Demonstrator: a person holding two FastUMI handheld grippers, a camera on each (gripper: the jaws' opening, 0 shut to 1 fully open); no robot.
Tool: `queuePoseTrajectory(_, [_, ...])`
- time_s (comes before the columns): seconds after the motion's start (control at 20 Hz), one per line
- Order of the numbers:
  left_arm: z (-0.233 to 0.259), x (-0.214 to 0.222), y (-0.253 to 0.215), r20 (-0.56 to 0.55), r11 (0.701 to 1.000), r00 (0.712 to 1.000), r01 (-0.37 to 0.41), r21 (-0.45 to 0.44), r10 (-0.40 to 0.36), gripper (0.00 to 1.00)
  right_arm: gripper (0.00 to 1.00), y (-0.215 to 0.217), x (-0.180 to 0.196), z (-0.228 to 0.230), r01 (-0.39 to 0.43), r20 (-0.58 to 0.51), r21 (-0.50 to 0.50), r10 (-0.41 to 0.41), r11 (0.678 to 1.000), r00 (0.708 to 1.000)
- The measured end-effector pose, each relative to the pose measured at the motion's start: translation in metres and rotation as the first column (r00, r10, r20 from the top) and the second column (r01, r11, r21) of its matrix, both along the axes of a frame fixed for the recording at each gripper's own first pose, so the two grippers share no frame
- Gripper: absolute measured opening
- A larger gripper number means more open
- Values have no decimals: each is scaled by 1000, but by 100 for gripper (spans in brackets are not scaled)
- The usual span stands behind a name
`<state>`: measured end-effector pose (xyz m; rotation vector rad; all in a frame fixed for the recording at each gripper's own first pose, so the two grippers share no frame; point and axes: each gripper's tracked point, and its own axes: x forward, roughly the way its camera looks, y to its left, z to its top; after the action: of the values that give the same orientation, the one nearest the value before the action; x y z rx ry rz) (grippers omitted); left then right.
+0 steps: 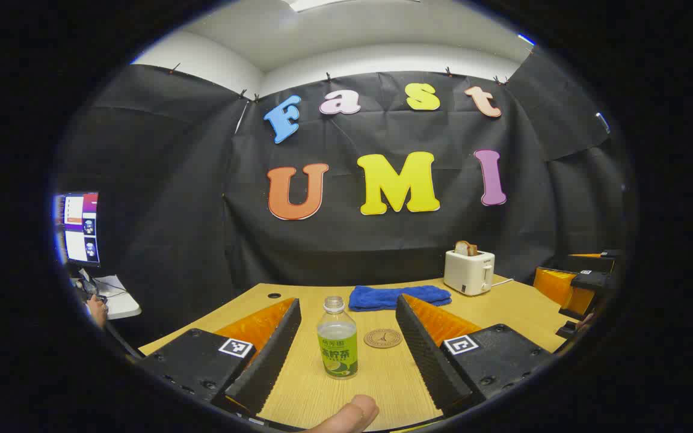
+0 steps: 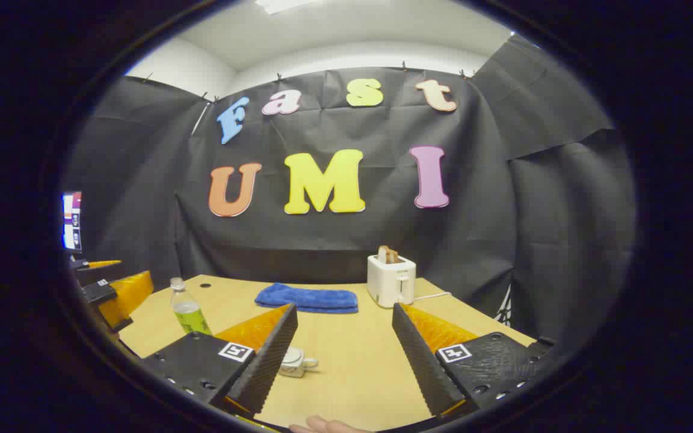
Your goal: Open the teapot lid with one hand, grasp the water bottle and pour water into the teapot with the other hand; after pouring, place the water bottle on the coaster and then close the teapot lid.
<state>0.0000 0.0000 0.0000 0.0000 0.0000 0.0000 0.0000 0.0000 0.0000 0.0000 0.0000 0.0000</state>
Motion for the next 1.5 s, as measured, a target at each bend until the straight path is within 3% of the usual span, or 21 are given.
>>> queuePoseTrajectory(0.4, [-13,10,17,-39,999,999,-7,-40,6,99,96,1,4,-8,-7,5,-24,7,1000,1000])
queuePoseTrajectory(0.9, [-18,14,17,-45,1000,999,-5,-4,5,99,95,-4,17,-29,13,-39,-40,-15,999,999])
queuePoseTrajectory(1.5, [-34,22,15,-81,1000,997,-9,12,10,99,95,66,82,-103,-101,-168,-31,95,994,981])
